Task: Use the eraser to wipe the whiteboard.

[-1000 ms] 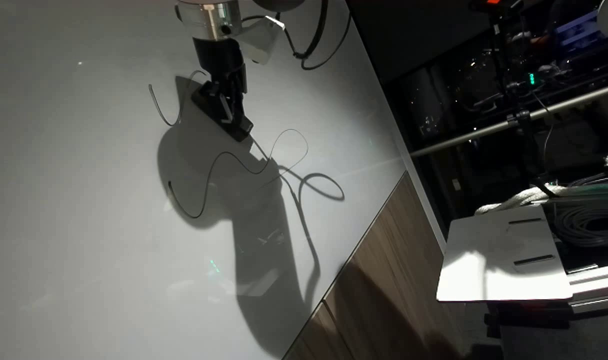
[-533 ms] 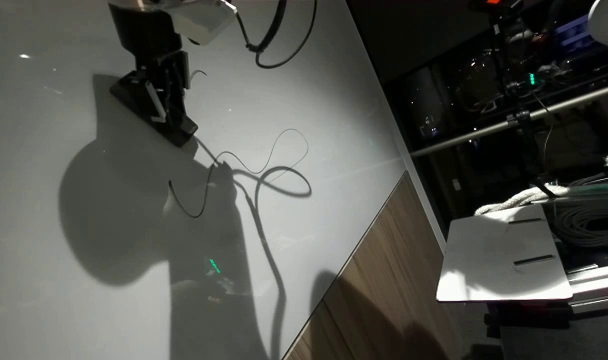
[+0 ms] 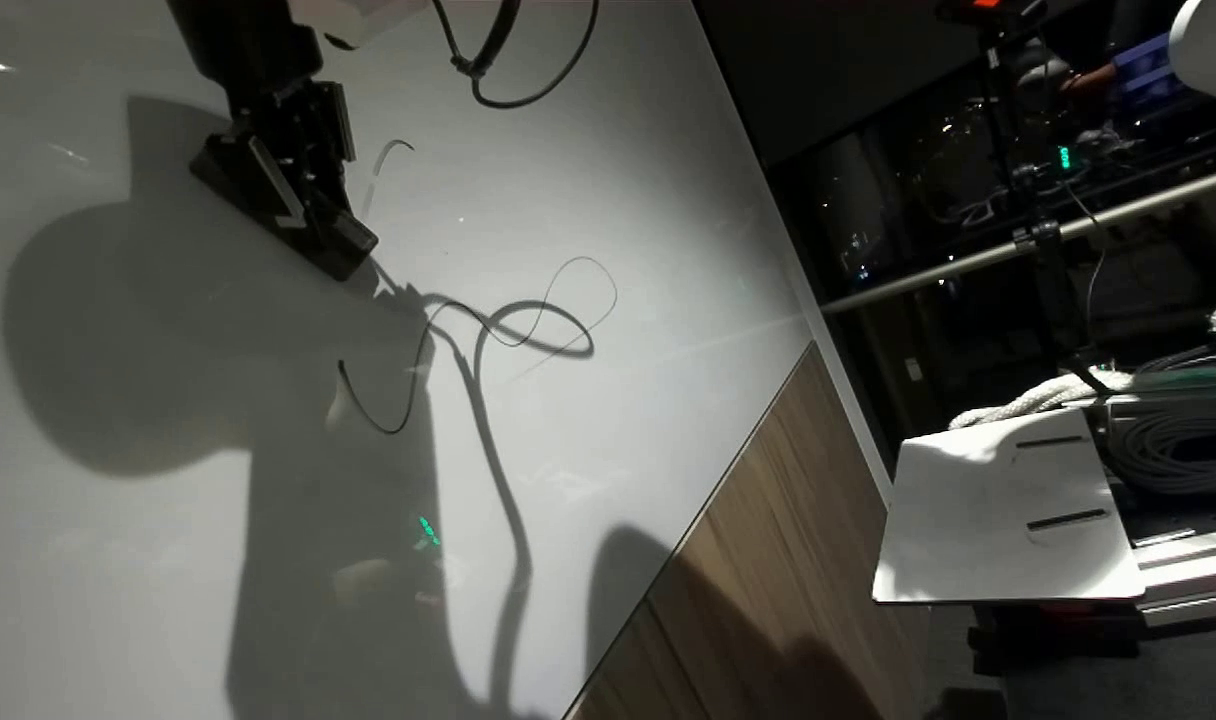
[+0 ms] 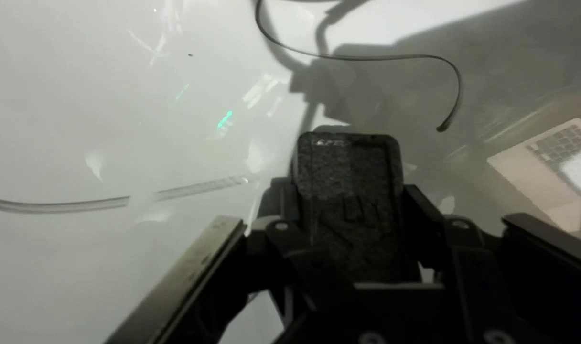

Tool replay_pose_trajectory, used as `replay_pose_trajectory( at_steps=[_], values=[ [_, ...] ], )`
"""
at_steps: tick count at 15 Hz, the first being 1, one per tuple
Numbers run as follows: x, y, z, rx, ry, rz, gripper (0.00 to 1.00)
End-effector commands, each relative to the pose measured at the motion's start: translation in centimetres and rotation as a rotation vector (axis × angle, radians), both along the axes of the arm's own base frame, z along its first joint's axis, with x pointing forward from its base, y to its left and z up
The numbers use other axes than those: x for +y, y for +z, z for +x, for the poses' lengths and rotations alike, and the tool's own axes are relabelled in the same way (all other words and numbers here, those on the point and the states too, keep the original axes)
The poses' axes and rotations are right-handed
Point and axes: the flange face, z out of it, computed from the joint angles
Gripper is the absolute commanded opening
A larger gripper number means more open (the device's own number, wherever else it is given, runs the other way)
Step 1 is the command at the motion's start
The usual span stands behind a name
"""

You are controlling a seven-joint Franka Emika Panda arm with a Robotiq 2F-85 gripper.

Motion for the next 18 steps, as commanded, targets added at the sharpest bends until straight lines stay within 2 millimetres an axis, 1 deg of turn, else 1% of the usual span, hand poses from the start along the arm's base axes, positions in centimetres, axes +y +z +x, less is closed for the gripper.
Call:
replay_pose_trajectory(
  at_steps=[1,5,9,12,14,16,18],
  values=[
    [-6.7,2.6,3.6,-0.057,-0.060,-0.009,0.29],
    [-10.9,3.4,3.0,-0.065,-0.128,0.043,0.29],
    [-16.5,3.9,2.4,-0.079,-0.212,0.096,0.29],
    [-21.0,4.3,2.4,-0.081,-0.226,0.124,0.29],
    [-23.5,2.1,2.4,-0.062,-0.218,0.130,0.29],
    [-25.4,-0.5,1.3,-0.037,-0.224,0.135,0.29],
    [-28.3,-2.7,0.0,-0.022,-0.258,0.134,0.29]
  ],
)
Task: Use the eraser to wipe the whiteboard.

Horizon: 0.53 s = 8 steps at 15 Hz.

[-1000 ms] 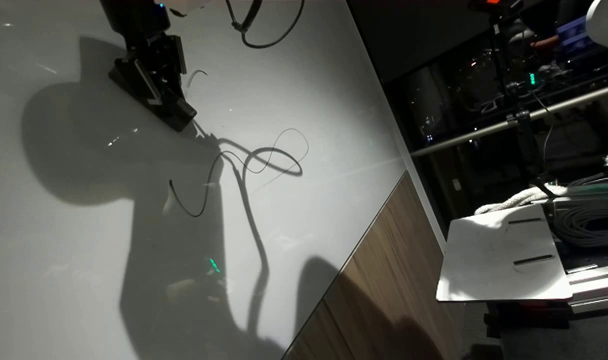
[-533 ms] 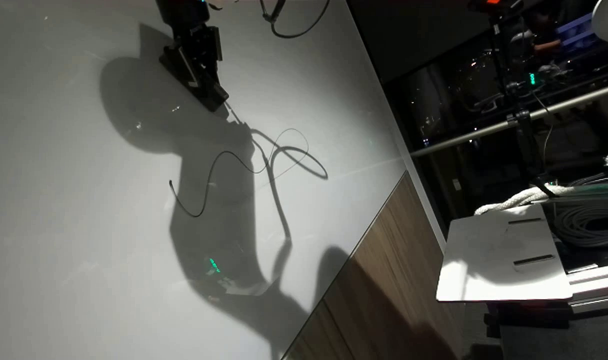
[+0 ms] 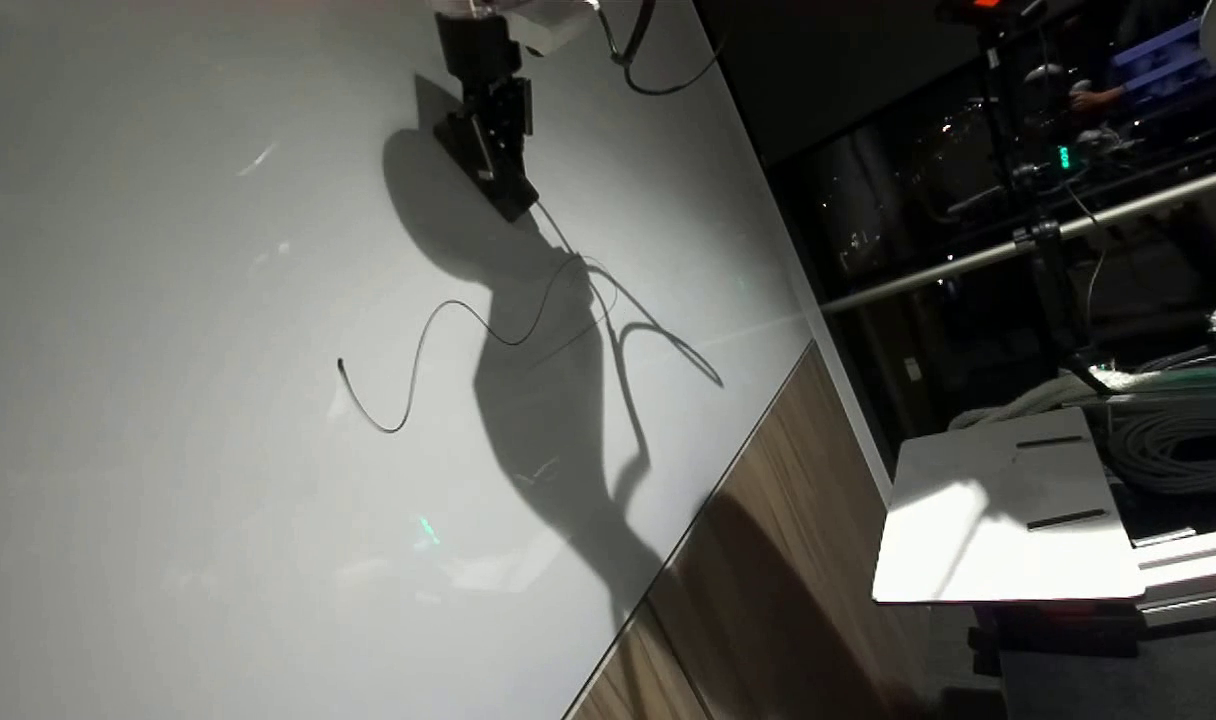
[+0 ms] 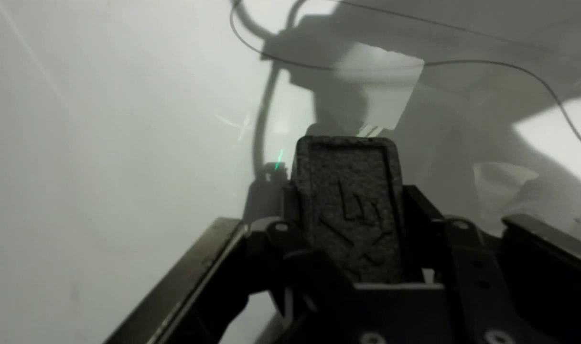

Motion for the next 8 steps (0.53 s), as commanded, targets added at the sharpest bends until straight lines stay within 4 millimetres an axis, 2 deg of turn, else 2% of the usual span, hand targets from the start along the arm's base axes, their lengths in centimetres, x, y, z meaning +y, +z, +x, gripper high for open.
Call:
replay_pose_trajectory(
  at_steps=[1,4,7,8],
  values=[
    [-7.3,-4.6,-0.6,0.001,-0.047,0.006,0.29],
    [-13.9,-8.9,-1.4,0.008,-0.108,0.030,0.29],
    [-21.9,-13.1,-1.8,-0.024,-0.133,0.046,0.29],
    [-23.2,-13.6,-1.4,-0.044,-0.124,0.046,0.29]
  ],
)
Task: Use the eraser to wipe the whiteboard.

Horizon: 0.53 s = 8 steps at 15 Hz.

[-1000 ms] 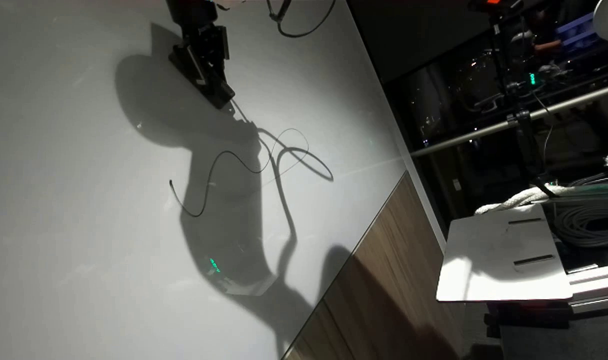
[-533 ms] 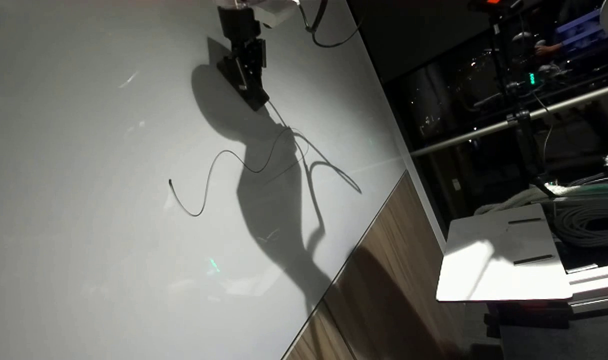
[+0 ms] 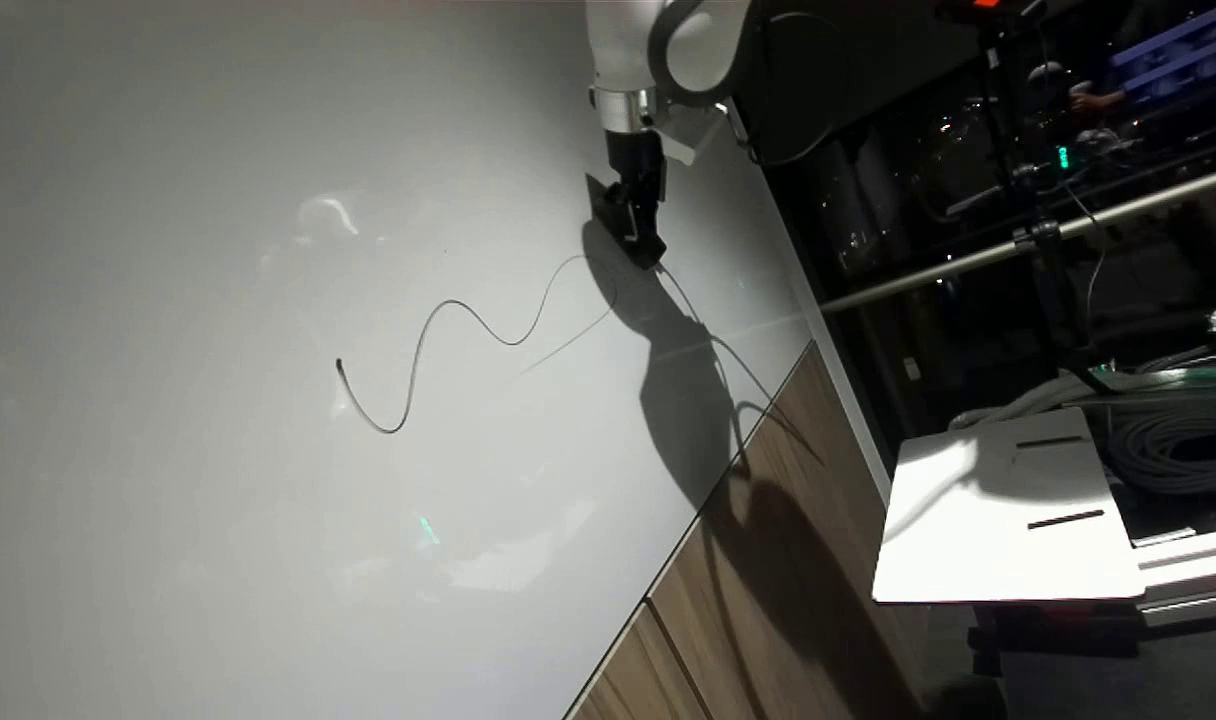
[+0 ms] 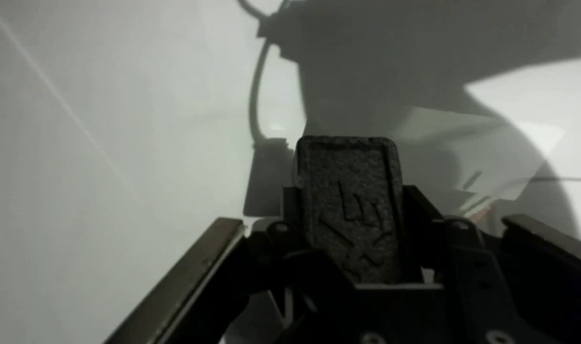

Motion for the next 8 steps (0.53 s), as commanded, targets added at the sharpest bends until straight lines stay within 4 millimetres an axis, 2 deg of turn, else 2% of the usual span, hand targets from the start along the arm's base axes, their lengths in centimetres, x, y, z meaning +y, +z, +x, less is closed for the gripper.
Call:
replay_pose_trajectory(
  at_steps=[1,3,8],
  values=[
    [-5.3,-2.1,-0.3,-0.068,0.027,0.006,0.29],
    [-4.6,-1.5,0.4,-0.111,0.067,0.006,0.29],
    [3.3,0.4,1.3,-0.127,0.173,0.017,0.29]
  ],
)
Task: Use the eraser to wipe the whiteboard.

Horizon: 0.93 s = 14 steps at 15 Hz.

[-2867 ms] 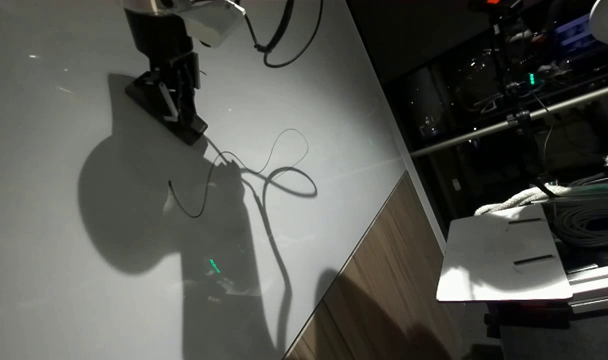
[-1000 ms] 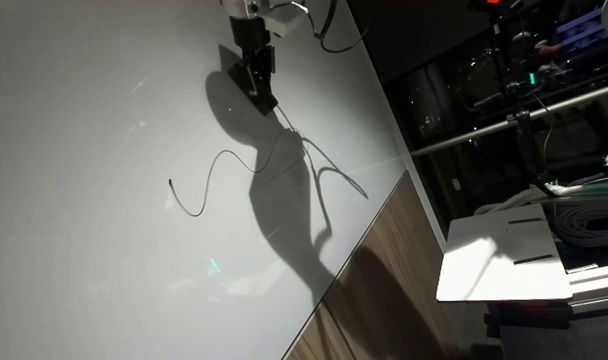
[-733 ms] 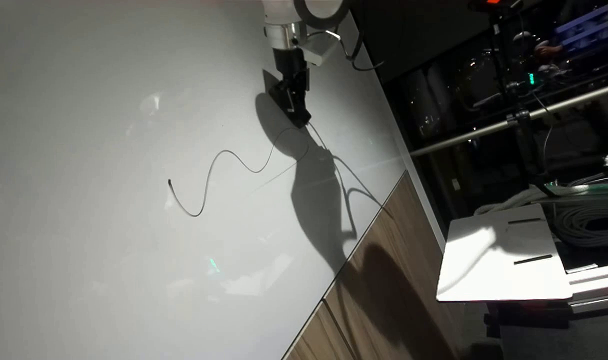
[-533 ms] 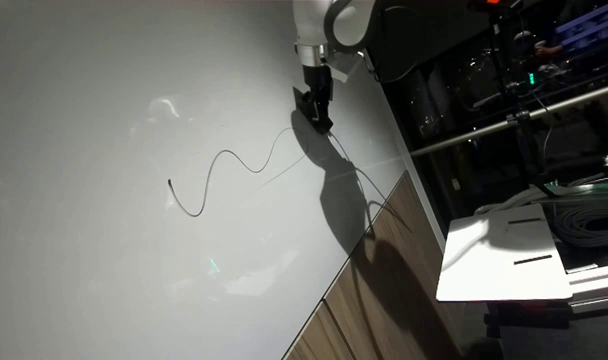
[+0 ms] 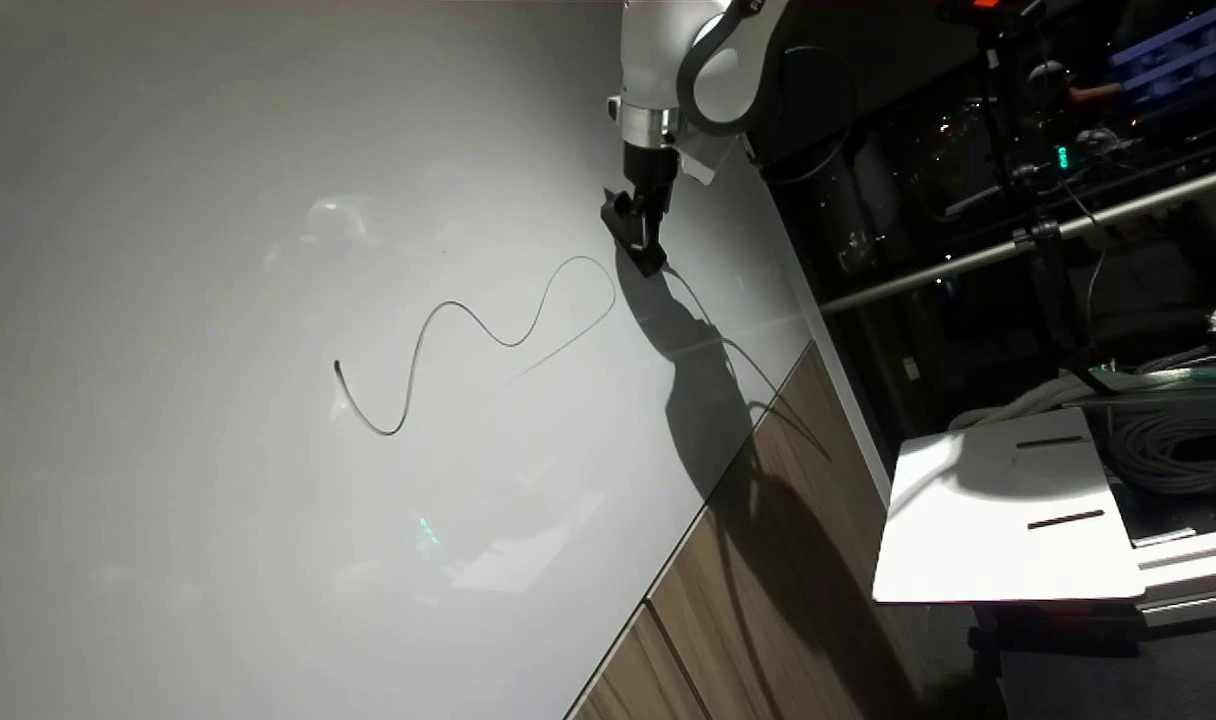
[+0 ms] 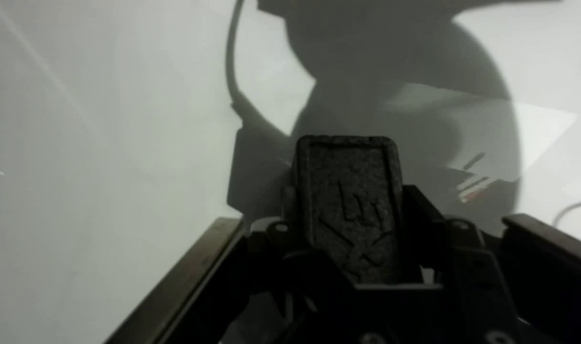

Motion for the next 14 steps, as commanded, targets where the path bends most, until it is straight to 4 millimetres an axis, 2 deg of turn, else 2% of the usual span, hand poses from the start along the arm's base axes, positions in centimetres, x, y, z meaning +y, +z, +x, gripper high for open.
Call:
replay_pose_trajectory(
  at_steps=[1,5,11,14],
  values=[
    [7.2,2.4,1.4,-0.040,0.106,0.024,0.29],
    [13.5,3.0,2.5,-0.017,0.195,0.031,0.29],
    [20.5,3.5,4.9,0.028,0.264,0.046,0.29],
    [23.6,3.5,5.3,0.047,0.292,0.040,0.29]
  ],
)
